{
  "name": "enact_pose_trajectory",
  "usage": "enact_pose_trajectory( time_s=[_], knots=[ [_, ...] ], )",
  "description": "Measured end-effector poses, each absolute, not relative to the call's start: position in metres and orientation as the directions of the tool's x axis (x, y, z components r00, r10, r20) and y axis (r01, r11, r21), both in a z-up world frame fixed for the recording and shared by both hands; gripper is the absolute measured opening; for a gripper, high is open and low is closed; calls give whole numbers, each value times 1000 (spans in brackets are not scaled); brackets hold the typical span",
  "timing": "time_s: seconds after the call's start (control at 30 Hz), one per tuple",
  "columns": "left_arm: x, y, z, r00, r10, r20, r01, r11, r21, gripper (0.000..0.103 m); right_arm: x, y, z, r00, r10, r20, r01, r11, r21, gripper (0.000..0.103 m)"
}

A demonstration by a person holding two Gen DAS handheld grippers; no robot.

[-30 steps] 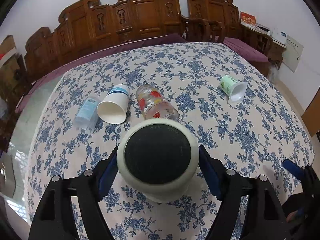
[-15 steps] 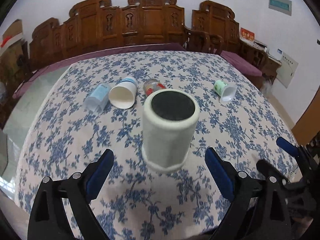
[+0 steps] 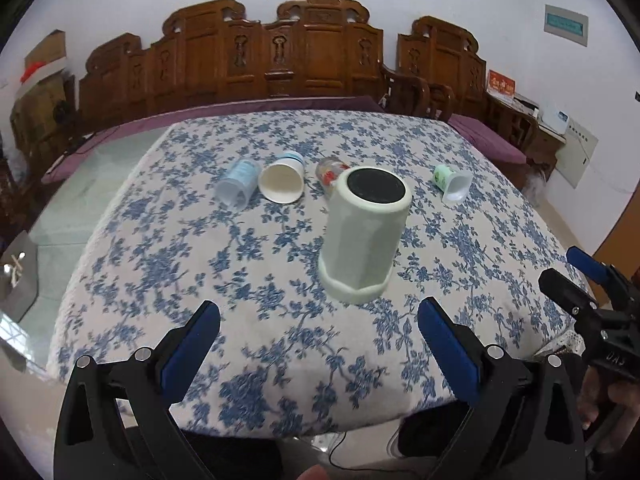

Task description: Flip cup upside down

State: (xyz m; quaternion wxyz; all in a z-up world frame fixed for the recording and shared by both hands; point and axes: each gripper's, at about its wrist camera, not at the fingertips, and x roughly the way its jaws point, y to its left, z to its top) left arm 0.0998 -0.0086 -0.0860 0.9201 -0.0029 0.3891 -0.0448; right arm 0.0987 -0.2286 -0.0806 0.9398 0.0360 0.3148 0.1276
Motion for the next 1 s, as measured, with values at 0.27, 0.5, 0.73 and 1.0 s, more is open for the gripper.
enact_pose_trajectory(
  time_s=[0.27, 0.5, 0.73, 1.0],
  knots=[
    [54, -2, -50, 769, -45, -637, 64, 998, 8, 95, 58, -218, -44, 807, 261, -529, -218, 965, 145, 100],
    [11, 4, -15, 837, -27, -546, 38, 999, 7, 95, 22, -209, -5, 854, 269, -446, -237, 963, 127, 100],
    [-15, 10, 3, 875, -22, -483, 20, 1000, -10, 95, 5, -205, 8, 871, 261, -417, -237, 965, 109, 100],
    [-19, 9, 6, 879, -6, -476, 5, 1000, -3, 95, 3, -206, 8, 872, 262, -414, -236, 965, 114, 100]
  ],
)
